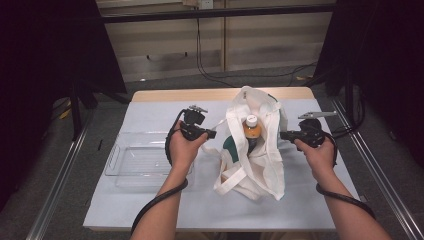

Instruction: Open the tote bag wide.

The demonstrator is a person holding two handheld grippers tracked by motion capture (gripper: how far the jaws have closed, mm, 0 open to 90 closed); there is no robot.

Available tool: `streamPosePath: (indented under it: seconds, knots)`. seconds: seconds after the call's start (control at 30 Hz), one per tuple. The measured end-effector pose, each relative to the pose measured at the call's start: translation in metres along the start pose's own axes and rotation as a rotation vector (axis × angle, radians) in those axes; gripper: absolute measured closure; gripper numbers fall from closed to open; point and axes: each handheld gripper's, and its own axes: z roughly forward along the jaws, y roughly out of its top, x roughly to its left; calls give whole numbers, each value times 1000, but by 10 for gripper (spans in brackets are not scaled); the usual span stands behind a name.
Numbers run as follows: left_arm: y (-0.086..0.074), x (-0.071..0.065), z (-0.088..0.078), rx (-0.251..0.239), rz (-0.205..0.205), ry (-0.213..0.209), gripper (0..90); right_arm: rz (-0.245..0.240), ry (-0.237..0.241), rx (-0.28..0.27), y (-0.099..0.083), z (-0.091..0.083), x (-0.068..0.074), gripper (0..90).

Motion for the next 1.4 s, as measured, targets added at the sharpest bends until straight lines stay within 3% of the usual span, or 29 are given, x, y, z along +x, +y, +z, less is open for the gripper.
streamPosePath:
  seconds: [0.07, 0.1, 0.2, 0.33, 0.43, 0.53, 0.57, 0.63, 0.67, 0.73, 0.77, 0.87, 0.9, 1.0, 1.03, 1.33, 1.4]
  knots:
    - [0, 3, -2, 5, 18, -17, 826, -1, 7, -7, 1, 0, 2, 880]
    - [0, 2, -2, -1, 22, -7, 783, -6, 6, -7, 2, 0, 3, 880]
    - [0, 0, -3, -33, 12, -10, 679, -20, 6, -11, 6, -2, 5, 879]
    - [4, -4, -6, -31, 37, -16, 607, -28, 5, -12, 10, -4, 7, 879]
    - [12, -9, -11, -59, 54, -20, 572, -34, 6, -8, 12, -4, 9, 879]
    - [15, -11, -13, -70, 60, -17, 608, -38, 6, -5, 12, -3, 10, 878]
    - [18, -14, -15, -92, 74, 10, 652, -37, 4, -3, 12, -3, 10, 879]
    - [19, -15, -15, -111, 55, -12, 731, -40, 3, -4, 12, -3, 11, 879]
    - [19, -15, -15, -111, 55, -12, 749, -40, 3, -4, 12, -3, 11, 879]
    - [19, -14, -13, -64, 60, -12, 799, -40, -5, 4, 11, -3, 10, 879]
    - [18, -12, -11, -73, 35, -17, 828, -38, -7, 5, 11, -3, 9, 879]
    - [16, -8, -9, -48, 20, 3, 851, -28, -9, 8, 9, -3, 6, 879]
    - [14, -8, -6, -50, -18, 13, 855, -23, -12, 13, 7, -2, 4, 879]
    - [14, -6, -2, -25, -10, 19, 860, -17, -15, 21, 3, 0, 0, 880]
    - [14, -5, -2, -5, 10, 27, 861, -13, -15, 24, 1, 1, -2, 880]
    - [7, 0, 9, 17, -14, 22, 873, 6, -14, 56, -15, 16, -9, 880]
    - [6, 2, 8, 33, -3, 25, 874, 11, -12, 60, -16, 17, -10, 880]
